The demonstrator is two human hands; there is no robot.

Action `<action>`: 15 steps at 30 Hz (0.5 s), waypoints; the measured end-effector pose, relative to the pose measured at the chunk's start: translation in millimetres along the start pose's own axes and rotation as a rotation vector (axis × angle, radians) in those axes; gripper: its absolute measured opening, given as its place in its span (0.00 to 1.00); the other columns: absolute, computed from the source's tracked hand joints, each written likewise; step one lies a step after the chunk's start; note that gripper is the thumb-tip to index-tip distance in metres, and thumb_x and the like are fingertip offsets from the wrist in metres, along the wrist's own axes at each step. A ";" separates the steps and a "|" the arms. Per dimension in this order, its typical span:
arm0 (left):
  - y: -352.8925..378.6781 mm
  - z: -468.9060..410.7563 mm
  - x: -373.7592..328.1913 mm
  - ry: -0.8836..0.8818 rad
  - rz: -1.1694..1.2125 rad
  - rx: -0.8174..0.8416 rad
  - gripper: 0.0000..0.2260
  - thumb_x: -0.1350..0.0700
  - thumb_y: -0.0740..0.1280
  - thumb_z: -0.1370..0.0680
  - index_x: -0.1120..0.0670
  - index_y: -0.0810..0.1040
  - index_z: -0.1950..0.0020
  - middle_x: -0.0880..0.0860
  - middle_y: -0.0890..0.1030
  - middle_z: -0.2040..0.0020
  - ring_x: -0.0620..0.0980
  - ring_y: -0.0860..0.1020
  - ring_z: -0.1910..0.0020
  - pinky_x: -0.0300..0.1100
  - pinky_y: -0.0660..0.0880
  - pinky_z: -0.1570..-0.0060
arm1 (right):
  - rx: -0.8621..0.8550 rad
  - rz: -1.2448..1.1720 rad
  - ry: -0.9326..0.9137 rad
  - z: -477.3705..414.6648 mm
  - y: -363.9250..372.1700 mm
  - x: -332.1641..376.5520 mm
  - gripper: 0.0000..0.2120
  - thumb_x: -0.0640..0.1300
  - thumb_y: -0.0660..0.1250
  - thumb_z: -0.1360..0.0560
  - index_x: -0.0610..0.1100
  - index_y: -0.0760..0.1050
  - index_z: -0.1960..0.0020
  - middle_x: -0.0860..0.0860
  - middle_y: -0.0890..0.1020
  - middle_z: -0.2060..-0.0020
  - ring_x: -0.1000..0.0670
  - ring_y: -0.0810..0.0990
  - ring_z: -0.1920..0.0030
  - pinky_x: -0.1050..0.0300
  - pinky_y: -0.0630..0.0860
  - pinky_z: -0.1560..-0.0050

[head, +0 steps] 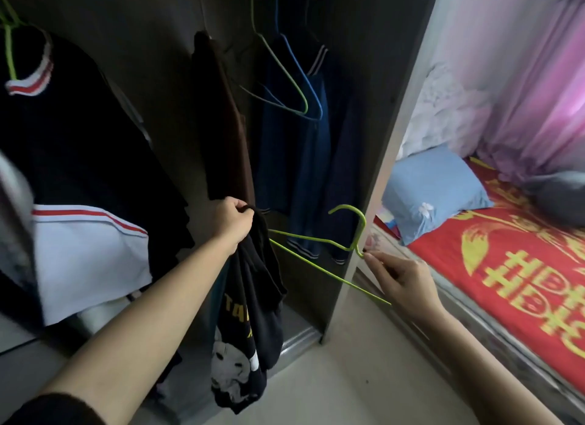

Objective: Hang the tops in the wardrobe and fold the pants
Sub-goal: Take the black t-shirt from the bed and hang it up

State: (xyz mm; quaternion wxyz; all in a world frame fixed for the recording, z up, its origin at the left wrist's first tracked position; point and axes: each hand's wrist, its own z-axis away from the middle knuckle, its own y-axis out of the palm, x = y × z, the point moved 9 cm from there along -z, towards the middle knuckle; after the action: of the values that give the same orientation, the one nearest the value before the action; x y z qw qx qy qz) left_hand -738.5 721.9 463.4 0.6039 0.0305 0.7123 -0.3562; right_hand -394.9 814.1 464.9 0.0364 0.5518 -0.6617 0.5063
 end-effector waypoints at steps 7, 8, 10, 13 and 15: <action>11.3 25.2 -35.8 0.123 -0.185 -0.089 0.05 0.58 0.69 0.25 0.52 0.82 0.50 0.53 0.83 0.52 0.53 0.80 0.52 0.45 0.77 0.51 | -0.022 -0.075 -0.097 6.6 -66.7 -0.5 0.09 0.51 0.67 0.21 0.50 0.85 0.55 0.55 0.72 0.76 0.58 0.65 0.75 0.65 0.63 0.71; 13.6 32.2 -40.8 0.136 -0.216 -0.111 0.06 0.58 0.69 0.25 0.52 0.83 0.50 0.53 0.84 0.52 0.55 0.81 0.51 0.47 0.78 0.49 | -0.029 -0.082 -0.101 9.0 -79.6 -4.0 0.08 0.49 0.69 0.22 0.50 0.86 0.54 0.57 0.72 0.76 0.58 0.65 0.76 0.67 0.62 0.71; 21.1 47.2 -50.6 0.161 -0.278 -0.137 0.08 0.58 0.69 0.25 0.53 0.83 0.47 0.55 0.84 0.50 0.56 0.81 0.49 0.48 0.79 0.48 | -0.040 -0.111 -0.100 15.2 -101.4 -13.6 0.08 0.47 0.69 0.23 0.47 0.86 0.53 0.62 0.74 0.75 0.59 0.67 0.77 0.69 0.61 0.71; 37.6 73.3 -64.7 0.177 -0.294 -0.146 0.10 0.59 0.68 0.24 0.55 0.83 0.45 0.56 0.84 0.49 0.56 0.81 0.50 0.48 0.79 0.48 | -0.041 -0.152 -0.103 23.0 -120.7 -25.4 0.08 0.46 0.69 0.23 0.45 0.86 0.54 0.64 0.74 0.75 0.60 0.68 0.76 0.70 0.61 0.72; 51.3 92.7 -75.4 0.186 -0.278 -0.129 0.10 0.60 0.68 0.24 0.55 0.84 0.44 0.56 0.84 0.49 0.56 0.82 0.51 0.48 0.79 0.48 | -0.025 -0.164 -0.115 26.1 -121.8 -29.3 0.09 0.47 0.69 0.22 0.46 0.86 0.53 0.65 0.73 0.76 0.59 0.69 0.76 0.70 0.61 0.72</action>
State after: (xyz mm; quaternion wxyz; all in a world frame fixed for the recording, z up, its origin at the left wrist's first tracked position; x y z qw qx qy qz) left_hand -616.1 738.8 504.3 0.4809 -0.0742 0.7841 -0.3854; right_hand -276.8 830.7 511.2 0.0467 0.6316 -0.6218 0.4609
